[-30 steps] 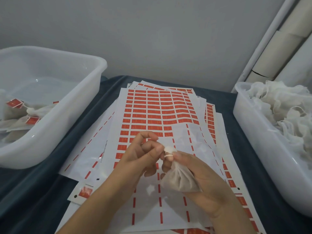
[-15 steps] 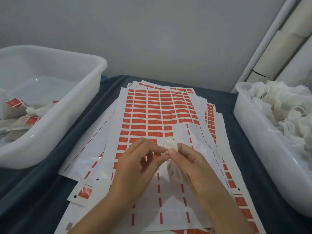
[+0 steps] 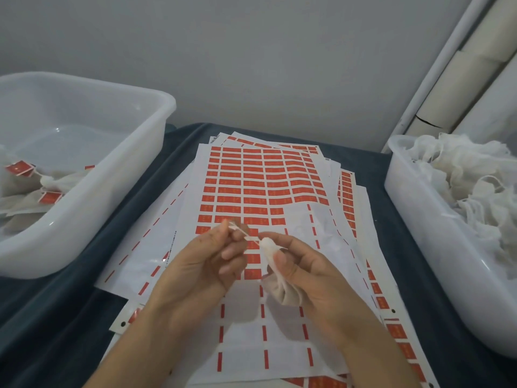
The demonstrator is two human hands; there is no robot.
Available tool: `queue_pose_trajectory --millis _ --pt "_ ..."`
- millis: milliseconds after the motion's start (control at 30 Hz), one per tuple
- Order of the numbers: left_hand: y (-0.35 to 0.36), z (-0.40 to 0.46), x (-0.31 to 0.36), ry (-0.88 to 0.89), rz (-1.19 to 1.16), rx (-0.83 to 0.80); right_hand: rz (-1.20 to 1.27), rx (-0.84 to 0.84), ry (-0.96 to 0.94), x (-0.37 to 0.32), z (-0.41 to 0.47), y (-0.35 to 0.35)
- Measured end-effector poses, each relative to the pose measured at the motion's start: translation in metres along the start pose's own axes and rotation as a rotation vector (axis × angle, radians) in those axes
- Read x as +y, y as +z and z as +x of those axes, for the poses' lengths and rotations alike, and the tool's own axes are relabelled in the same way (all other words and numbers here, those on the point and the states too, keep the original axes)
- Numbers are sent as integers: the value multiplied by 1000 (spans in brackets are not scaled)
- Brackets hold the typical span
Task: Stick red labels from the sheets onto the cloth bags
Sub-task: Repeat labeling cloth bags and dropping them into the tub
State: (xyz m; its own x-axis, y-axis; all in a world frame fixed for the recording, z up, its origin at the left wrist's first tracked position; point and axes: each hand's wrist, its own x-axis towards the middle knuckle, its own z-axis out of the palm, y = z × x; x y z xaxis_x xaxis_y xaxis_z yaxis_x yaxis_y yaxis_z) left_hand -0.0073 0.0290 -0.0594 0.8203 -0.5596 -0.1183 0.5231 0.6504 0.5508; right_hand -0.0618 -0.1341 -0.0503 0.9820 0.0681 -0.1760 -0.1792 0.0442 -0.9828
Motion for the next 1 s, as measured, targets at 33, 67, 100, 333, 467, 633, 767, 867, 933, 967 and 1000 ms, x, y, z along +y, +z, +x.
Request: queue_pose_trajectory --millis 33,67,100,333,467,633,767,867,933,967,1000 --pt "-1 2 0 51 -7 -18 1 -2 15 1 2 3" --pt "-1 3 0 94 -15 -21 -7 -3 23 1 4 6" --pt "-1 4 0 129 -12 -5 -26 -5 28 1 5 8" --pt "10 -2 3 316 403 132 -244 261 -2 -5 -3 -18" --pt "12 -6 -9 525 901 259 -752 716 51 -2 2 -55" --pt "3 -1 -22 311 1672 129 -892 667 257 5 -3 -70" --pt "1 2 -29 39 1960 128 -525 615 220 -7 -9 -73" --pt "-1 1 -28 -34 2044 116 54 530 201 -23 -19 -67" --pt "-3 3 -28 -9 2080 127 332 411 181 -30 -23 -58" --pt "-4 4 -27 -2 2094 148 402 337 168 -32 -23 -52" --pt "-5 5 -27 1 2102 170 475 243 169 -33 -23 -46"
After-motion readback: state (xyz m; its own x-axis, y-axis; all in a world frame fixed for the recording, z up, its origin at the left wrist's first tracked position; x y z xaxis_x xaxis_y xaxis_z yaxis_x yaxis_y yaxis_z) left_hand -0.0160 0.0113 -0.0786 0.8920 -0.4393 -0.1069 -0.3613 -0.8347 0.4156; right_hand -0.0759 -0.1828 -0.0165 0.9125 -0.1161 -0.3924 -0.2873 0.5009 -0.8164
